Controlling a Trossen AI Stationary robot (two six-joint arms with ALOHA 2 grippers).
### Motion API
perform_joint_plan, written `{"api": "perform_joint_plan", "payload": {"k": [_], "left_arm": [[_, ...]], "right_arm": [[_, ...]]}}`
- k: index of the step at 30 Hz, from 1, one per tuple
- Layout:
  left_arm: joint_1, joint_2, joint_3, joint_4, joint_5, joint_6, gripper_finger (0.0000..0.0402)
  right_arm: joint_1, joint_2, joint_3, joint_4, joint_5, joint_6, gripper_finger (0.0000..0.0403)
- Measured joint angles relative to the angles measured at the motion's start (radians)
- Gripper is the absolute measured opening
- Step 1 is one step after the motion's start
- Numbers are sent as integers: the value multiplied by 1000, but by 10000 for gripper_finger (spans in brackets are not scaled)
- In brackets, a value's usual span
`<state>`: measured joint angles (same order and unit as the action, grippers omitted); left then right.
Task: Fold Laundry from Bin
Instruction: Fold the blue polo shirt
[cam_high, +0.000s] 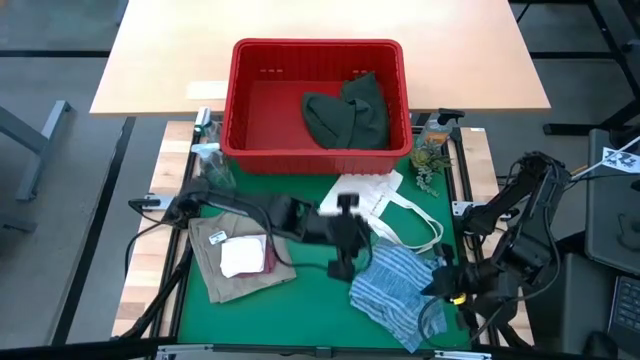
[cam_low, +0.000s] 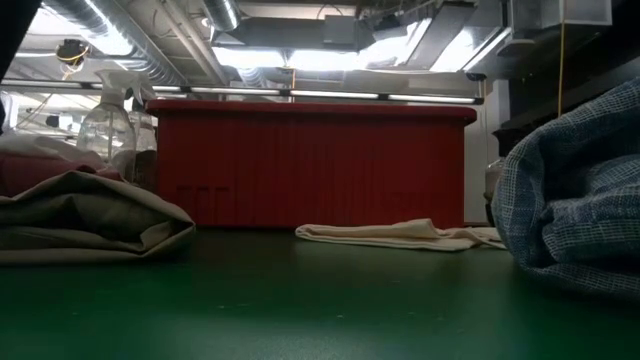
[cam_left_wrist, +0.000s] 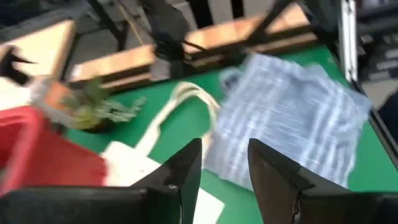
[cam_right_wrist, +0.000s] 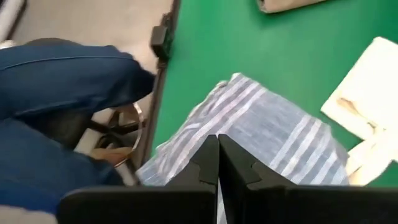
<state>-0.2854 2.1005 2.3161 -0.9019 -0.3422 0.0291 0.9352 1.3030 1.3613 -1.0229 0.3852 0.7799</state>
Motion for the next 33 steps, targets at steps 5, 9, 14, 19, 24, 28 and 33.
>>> {"api": "perform_joint_plan", "payload": {"k": [5,9,14,19,24,28,33], "left_arm": [[-42,71,-3,4,-3,5,125],[-47,134,0,29,15,-63,125],[-46,225,-2,49,75,-75,125],[-52,303,-2,81,101,-75,125],[-70,373,-2,165,188,-36,125],[-84,436,-2,168,196,3,125],[-85,495,0,173,201,8,125]], "right_arm": [[0,44,-2,-5,63,-3,1],[0,102,-2,-62,61,-25,1],[0,164,-15,-192,57,59,1],[0,177,-167,-163,-45,157,1],[0,177,-352,-80,-172,269,1],[0,177,-476,33,-227,299,1],[0,176,-545,119,-288,301,1]]}}
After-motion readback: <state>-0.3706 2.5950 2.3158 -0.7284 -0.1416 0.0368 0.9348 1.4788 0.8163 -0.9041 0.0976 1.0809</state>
